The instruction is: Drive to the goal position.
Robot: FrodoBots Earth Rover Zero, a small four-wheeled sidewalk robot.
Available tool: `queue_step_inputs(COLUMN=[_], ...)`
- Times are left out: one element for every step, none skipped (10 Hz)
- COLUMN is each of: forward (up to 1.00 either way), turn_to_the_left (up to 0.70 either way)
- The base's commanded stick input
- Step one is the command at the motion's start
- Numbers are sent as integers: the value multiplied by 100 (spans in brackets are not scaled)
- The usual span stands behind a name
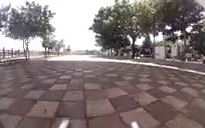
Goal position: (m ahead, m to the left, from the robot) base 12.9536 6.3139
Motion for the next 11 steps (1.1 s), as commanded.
queue_step_inputs(forward=[70, 70, 70, 70, 70, 70, 70, 70, 70, 70, 70], turn_to_the_left=[-27, -27, -27, -27, -27, -27, -27, -27, -27, -27, -12])
